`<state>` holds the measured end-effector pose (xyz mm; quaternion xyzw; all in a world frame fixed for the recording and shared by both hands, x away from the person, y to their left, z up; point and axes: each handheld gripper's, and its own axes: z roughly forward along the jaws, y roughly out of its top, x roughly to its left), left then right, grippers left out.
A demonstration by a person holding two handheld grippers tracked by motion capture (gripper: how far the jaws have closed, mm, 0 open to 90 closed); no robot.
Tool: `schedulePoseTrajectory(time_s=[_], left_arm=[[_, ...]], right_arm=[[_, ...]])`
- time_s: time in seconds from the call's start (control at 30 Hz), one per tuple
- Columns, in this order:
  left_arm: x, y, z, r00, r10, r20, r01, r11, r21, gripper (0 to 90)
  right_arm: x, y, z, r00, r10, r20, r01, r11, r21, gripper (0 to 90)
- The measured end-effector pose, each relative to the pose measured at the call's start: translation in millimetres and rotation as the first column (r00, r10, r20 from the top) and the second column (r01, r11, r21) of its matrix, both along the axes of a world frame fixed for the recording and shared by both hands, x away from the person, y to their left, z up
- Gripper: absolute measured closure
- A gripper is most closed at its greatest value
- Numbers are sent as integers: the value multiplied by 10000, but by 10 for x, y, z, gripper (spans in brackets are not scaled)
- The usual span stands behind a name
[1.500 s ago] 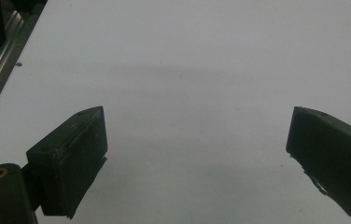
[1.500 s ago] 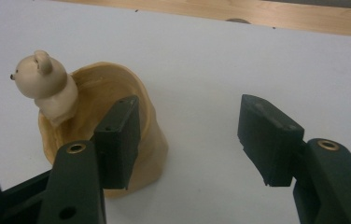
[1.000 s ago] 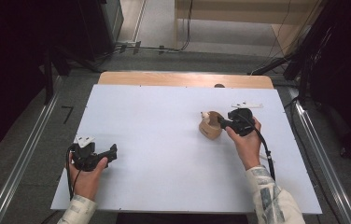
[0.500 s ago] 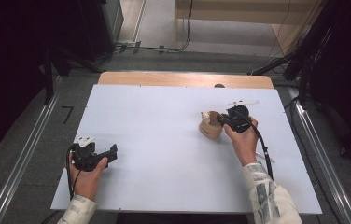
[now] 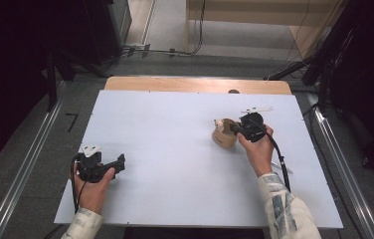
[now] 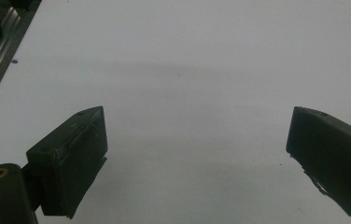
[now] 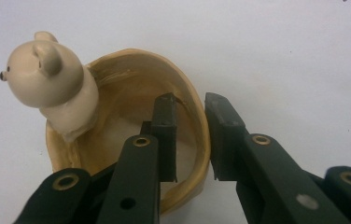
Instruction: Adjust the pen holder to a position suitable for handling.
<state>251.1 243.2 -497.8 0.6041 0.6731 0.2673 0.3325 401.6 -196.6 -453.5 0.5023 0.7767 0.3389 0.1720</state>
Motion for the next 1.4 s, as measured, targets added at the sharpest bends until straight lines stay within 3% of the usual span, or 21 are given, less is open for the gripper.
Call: schedulePoseTrajectory(time_s=[0.27,0.5,0.63,0.77,0.97,1.17,1.27,1.4], left_arm=[[-3,8,-1,10000,19,-49,-19,10000,-5,56],[-7,14,-2,10000,7,-54,-7,10000,-15,56],[-1,5,-5,10000,-3,-78,3,10000,-28,56],[6,0,-8,10000,-11,-97,11,10000,-12,56],[5,6,-13,9999,6,-120,-6,10000,-71,56],[4,8,-16,9999,2,-125,-3,10000,-79,56],[2,15,-15,9999,-2,-127,0,9999,-106,56],[-1,20,-13,9999,14,-111,-16,9999,-125,56]], right_arm=[[-6,-12,11,9999,102,101,-102,9999,-5,761],[102,-272,43,9948,-1014,60,1013,9948,67,760],[231,-549,53,9793,-2018,-140,2021,9790,269,760],[340,-740,69,9634,-2680,-95,2681,9632,201,761],[497,-923,96,9406,-3394,-62,3395,9406,85,760],[650,-1118,95,9140,-4054,-165,4057,9133,366,759],[695,-1148,103,9048,-4256,-115,4258,9045,254,759],[702,-1148,101,9042,-4270,-63,4270,9040,200,757]])
